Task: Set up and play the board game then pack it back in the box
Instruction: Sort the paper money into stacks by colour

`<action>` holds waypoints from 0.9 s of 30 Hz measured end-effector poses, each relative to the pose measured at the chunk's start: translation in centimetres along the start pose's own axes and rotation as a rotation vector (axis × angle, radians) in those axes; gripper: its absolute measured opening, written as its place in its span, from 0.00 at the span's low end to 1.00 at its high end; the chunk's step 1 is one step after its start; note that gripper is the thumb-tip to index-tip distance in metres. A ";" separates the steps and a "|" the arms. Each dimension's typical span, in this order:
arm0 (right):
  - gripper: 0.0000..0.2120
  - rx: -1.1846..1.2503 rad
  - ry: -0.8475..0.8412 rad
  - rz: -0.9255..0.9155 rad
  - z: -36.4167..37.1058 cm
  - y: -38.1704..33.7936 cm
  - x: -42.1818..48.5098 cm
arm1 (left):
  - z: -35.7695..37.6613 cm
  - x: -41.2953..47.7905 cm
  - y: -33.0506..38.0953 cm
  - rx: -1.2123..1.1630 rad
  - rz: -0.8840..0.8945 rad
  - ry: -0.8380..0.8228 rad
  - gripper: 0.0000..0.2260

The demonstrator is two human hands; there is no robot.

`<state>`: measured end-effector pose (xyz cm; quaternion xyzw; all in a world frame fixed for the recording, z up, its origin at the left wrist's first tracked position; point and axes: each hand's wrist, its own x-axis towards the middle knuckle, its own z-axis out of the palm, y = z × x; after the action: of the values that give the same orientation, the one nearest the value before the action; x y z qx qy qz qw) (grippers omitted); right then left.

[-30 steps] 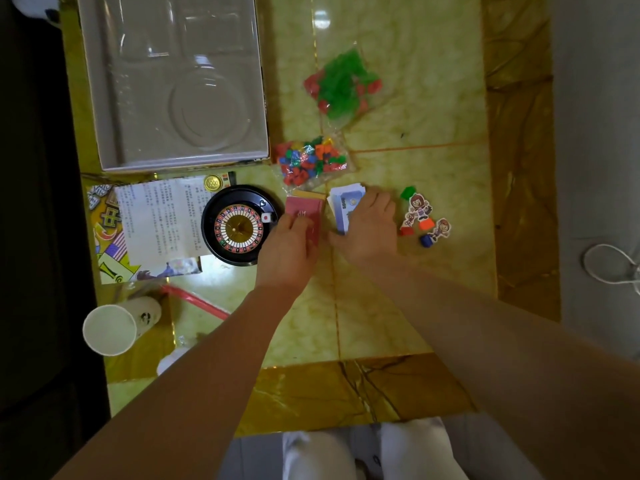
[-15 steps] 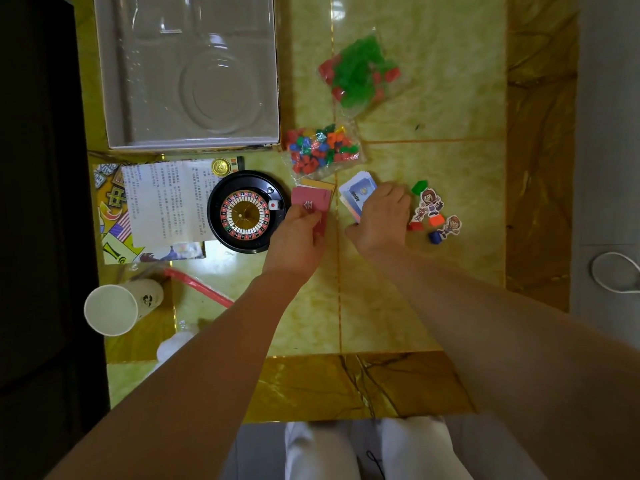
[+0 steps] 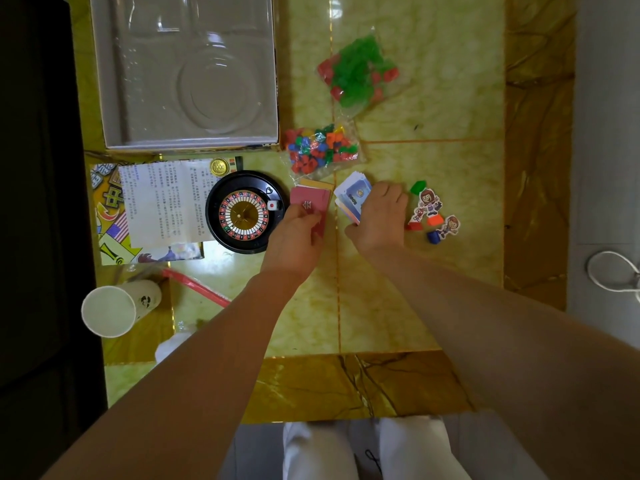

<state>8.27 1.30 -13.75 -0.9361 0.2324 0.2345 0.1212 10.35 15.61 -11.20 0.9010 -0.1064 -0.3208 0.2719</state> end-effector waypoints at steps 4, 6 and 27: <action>0.31 0.103 -0.055 -0.047 -0.2 0.4 -0.1 | 0.3 0.1 -0.4 0.056 0.038 -0.028 0.18; 0.30 0.275 -0.079 0.012 -0.5 0.9 0.1 | 0.4 0.1 -0.4 0.063 0.041 -0.037 0.18; 0.19 1.165 -0.312 0.017 -6.1 3.8 -2.9 | 1.2 0.2 6.2 -1.132 -0.420 -0.181 0.07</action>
<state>6.48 -2.96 -7.52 -0.6684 0.3094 0.2042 0.6449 9.66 9.93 -8.62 0.5876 0.2377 -0.4495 0.6294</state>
